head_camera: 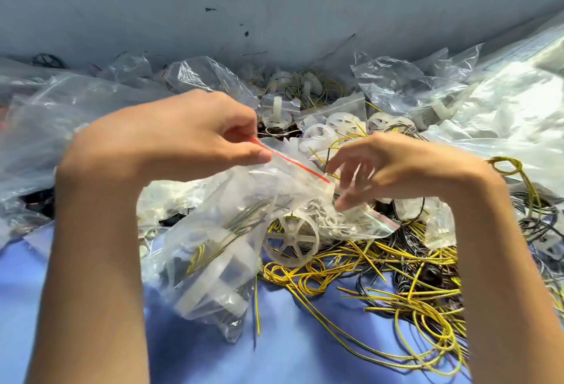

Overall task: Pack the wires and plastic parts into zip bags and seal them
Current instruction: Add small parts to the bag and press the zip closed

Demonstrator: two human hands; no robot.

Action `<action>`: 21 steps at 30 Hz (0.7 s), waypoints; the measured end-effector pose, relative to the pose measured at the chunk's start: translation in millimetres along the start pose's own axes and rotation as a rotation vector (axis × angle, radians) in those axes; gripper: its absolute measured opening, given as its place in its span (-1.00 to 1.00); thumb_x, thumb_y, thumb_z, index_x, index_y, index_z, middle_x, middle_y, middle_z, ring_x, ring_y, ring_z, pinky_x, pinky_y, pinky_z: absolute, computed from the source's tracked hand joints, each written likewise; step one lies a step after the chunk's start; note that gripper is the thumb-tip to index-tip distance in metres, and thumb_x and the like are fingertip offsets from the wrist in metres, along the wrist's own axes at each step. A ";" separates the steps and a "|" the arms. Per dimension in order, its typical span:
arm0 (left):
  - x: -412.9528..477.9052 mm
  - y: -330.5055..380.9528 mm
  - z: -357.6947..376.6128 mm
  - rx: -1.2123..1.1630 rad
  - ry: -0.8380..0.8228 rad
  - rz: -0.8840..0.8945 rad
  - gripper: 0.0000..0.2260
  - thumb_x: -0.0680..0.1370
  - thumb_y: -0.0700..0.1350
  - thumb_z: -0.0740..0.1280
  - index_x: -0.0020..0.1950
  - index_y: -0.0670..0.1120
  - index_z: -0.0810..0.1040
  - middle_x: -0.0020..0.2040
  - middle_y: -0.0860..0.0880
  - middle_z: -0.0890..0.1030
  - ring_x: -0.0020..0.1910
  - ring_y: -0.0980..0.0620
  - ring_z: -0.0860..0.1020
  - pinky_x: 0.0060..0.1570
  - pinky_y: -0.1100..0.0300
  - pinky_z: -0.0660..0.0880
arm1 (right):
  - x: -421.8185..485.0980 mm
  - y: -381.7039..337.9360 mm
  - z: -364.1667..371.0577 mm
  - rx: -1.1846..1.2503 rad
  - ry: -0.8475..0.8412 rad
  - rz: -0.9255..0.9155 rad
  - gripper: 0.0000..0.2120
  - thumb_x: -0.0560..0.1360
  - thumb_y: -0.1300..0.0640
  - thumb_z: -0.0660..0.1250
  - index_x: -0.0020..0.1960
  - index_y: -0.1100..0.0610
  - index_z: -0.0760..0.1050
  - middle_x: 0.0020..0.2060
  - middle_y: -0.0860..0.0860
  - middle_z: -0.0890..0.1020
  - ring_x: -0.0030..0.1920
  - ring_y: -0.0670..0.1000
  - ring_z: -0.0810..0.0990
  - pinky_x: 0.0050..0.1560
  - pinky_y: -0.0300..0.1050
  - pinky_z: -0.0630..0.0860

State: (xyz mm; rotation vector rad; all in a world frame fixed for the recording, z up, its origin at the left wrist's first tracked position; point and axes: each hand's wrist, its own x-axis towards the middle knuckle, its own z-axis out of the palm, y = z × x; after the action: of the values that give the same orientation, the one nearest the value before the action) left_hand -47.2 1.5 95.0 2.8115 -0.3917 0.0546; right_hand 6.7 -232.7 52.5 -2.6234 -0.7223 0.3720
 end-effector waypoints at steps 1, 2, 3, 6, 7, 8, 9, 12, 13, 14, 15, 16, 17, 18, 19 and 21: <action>1.1 -2.2 0.8 0.012 0.007 -0.042 -0.72 0.41 0.19 0.30 -0.29 0.00 0.50 -0.34 0.05 0.54 -0.36 0.22 0.45 -0.41 0.32 0.32 | 1.1 -0.6 2.3 -0.015 -0.080 0.040 -0.45 0.12 -0.26 0.52 0.07 -0.16 0.53 -0.21 -0.24 0.64 -0.24 -0.26 0.58 -0.15 -0.19 0.48; 1.8 -4.3 1.5 0.028 0.012 -0.078 -0.74 0.42 0.16 0.32 -0.32 0.00 0.47 -0.36 0.07 0.51 -0.38 0.24 0.44 -0.47 0.37 0.27 | 3.3 -1.5 6.0 -0.030 -0.140 0.069 -0.43 0.10 -0.27 0.54 0.07 -0.18 0.51 -0.19 -0.24 0.63 -0.22 -0.26 0.58 -0.16 -0.20 0.46; 2.3 -6.3 2.3 0.047 0.016 -0.107 -0.74 0.44 0.13 0.34 -0.33 0.00 0.45 -0.38 0.07 0.49 -0.39 0.22 0.42 -0.48 0.39 0.27 | 6.8 -2.4 10.9 -0.051 -0.173 0.090 -0.45 0.11 -0.24 0.56 0.04 -0.18 0.50 -0.18 -0.23 0.62 -0.21 -0.24 0.58 -0.19 -0.20 0.44; 3.0 -9.8 3.5 0.095 0.028 -0.151 -0.76 0.45 0.06 0.39 -0.31 -0.01 0.43 -0.35 0.09 0.48 -0.37 0.20 0.39 -0.49 0.36 0.24 | 19.8 -6.3 27.9 -0.196 -0.155 0.130 -0.53 0.13 -0.14 0.61 -0.07 -0.08 0.49 -0.18 -0.15 0.59 -0.19 -0.11 0.57 -0.21 -0.13 0.48; 2.9 -9.7 3.8 0.097 0.028 -0.156 -0.77 0.45 0.05 0.40 -0.30 0.00 0.44 -0.34 0.09 0.48 -0.36 0.21 0.39 -0.49 0.35 0.23 | 23.9 -8.3 33.6 -0.249 -0.143 0.136 -0.56 0.14 -0.10 0.62 -0.10 -0.02 0.50 -0.19 -0.11 0.60 -0.19 -0.06 0.56 -0.20 -0.12 0.51; 2.7 -9.1 3.8 0.093 0.023 -0.158 -0.78 0.45 0.04 0.40 -0.29 0.00 0.44 -0.33 0.09 0.49 -0.36 0.21 0.39 -0.48 0.35 0.24 | 27.3 -10.1 39.2 -0.298 -0.121 0.131 -0.60 0.17 -0.05 0.61 -0.14 0.03 0.51 -0.22 -0.07 0.60 -0.21 -0.03 0.56 -0.22 -0.12 0.49; 2.7 -8.4 4.1 0.087 0.014 -0.157 -0.79 0.45 0.05 0.40 -0.28 0.01 0.44 -0.32 0.10 0.49 -0.35 0.21 0.39 -0.48 0.35 0.24 | 29.9 -12.0 43.5 -0.343 -0.094 0.118 -0.66 0.21 0.00 0.60 -0.17 0.06 0.51 -0.24 -0.04 0.61 -0.22 0.00 0.56 -0.26 -0.12 0.47; 2.3 -6.9 4.1 0.071 -0.012 -0.143 -0.80 0.45 0.05 0.40 -0.26 0.01 0.45 -0.30 0.10 0.51 -0.34 0.22 0.41 -0.46 0.37 0.28 | 33.5 -11.7 46.6 -0.398 -0.002 0.035 -0.93 0.36 0.22 0.44 -0.20 0.12 0.56 -0.29 0.01 0.64 -0.22 0.04 0.62 -0.29 -0.11 0.52; 2.1 -6.9 3.9 0.069 -0.019 -0.140 -0.82 0.45 0.05 0.39 -0.25 0.02 0.46 -0.29 0.10 0.53 -0.32 0.24 0.43 -0.44 0.39 0.30 | 32.8 -9.7 44.0 -0.373 0.006 0.012 -0.93 0.38 0.26 0.38 -0.22 0.12 0.56 -0.33 0.00 0.63 -0.25 0.01 0.61 -0.31 -0.13 0.50; 1.9 -7.4 3.8 0.068 -0.025 -0.135 -0.85 0.45 0.04 0.39 -0.22 0.03 0.48 -0.26 0.11 0.54 -0.28 0.25 0.45 -0.42 0.40 0.31 | 30.5 -7.6 40.0 -0.323 0.002 -0.001 -0.88 0.39 0.27 0.35 -0.26 0.08 0.54 -0.37 -0.04 0.60 -0.31 -0.04 0.58 -0.34 -0.17 0.47; 1.8 -7.6 3.9 0.066 -0.033 -0.132 -0.88 0.46 0.03 0.39 -0.18 0.04 0.49 -0.23 0.13 0.56 -0.22 0.27 0.47 -0.38 0.42 0.33 | 27.4 -5.3 34.7 -0.257 -0.004 -0.007 -0.85 0.39 0.26 0.36 -0.29 0.05 0.52 -0.40 -0.07 0.58 -0.36 -0.09 0.55 -0.39 -0.21 0.43; 1.7 -7.9 3.7 0.060 -0.045 -0.128 -0.89 0.46 0.02 0.39 -0.14 0.05 0.50 -0.21 0.14 0.57 -0.18 0.28 0.49 -0.30 0.42 0.35 | 23.8 -3.5 28.9 -0.188 0.007 -0.020 -0.84 0.38 0.25 0.37 -0.31 0.04 0.51 -0.42 -0.08 0.57 -0.40 -0.12 0.51 -0.40 -0.23 0.41; 1.7 -7.8 4.0 0.049 -0.058 -0.123 -0.90 0.47 -0.01 0.40 -0.11 0.05 0.50 -0.20 0.16 0.58 -0.17 0.29 0.50 -0.25 0.40 0.38 | 19.5 -1.8 22.7 -0.130 0.033 -0.040 -0.85 0.37 0.23 0.37 -0.32 0.05 0.50 -0.44 -0.08 0.56 -0.42 -0.13 0.49 -0.41 -0.24 0.39; 2.1 -7.5 4.2 0.038 -0.068 -0.117 -0.90 0.47 -0.04 0.40 -0.09 0.06 0.50 -0.20 0.17 0.59 -0.19 0.32 0.50 -0.25 0.41 0.39 | 15.0 0.2 16.9 -0.077 0.073 -0.060 -0.88 0.37 0.21 0.37 -0.32 0.07 0.50 -0.45 -0.08 0.55 -0.45 -0.13 0.45 -0.42 -0.24 0.37; 2.3 -6.5 4.4 0.036 -0.076 -0.105 -0.90 0.47 -0.07 0.40 -0.07 0.06 0.51 -0.20 0.18 0.60 -0.20 0.34 0.50 -0.27 0.43 0.38 | 10.3 1.2 11.5 -0.022 0.120 -0.083 -0.91 0.36 0.17 0.37 -0.31 0.12 0.51 -0.46 -0.07 0.53 -0.47 -0.13 0.41 -0.43 -0.22 0.34; 3.8 -3.4 5.2 0.055 -0.088 -0.078 -0.88 0.47 -0.14 0.36 -0.06 0.07 0.50 -0.17 0.19 0.60 -0.18 0.35 0.51 -0.20 0.42 0.41 | 2.1 1.0 3.1 0.094 0.244 -0.137 -0.79 0.32 0.05 0.34 -0.28 0.22 0.50 -0.47 -0.02 0.47 -0.47 -0.11 0.33 -0.46 -0.22 0.23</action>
State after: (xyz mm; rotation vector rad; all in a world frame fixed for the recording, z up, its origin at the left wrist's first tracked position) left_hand -42.6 2.1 89.3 2.8882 -0.3047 -0.0771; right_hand 7.8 -231.4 49.0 -2.4576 -0.7749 0.0438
